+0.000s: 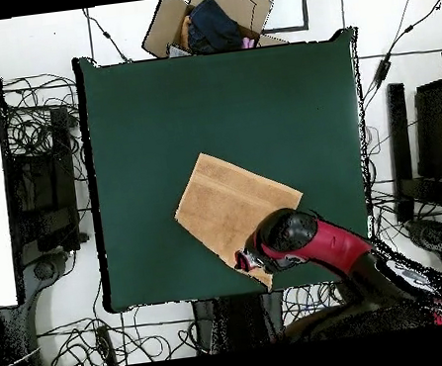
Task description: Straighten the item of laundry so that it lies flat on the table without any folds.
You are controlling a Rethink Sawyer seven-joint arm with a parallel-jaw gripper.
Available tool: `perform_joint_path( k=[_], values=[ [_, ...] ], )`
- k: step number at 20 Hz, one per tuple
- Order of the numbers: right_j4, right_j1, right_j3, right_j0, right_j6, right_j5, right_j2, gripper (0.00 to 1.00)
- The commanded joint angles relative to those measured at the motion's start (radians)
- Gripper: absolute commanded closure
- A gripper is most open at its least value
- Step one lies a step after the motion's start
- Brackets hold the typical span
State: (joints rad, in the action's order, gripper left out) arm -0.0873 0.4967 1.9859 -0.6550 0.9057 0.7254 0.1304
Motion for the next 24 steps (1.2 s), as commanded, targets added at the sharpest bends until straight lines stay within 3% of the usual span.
perform_joint_path(
  k=[1, 11, 24],
  values=[
    [0.076, 0.007, -0.093, 0.030, 0.204, 0.027, 0.063, 0.00],
    [0.106, -0.041, -0.212, 0.076, 0.223, 0.112, 0.048, 0.00],
    [0.123, -0.069, -0.268, 0.090, 0.217, 0.145, 0.039, 0.00]
  ],
)
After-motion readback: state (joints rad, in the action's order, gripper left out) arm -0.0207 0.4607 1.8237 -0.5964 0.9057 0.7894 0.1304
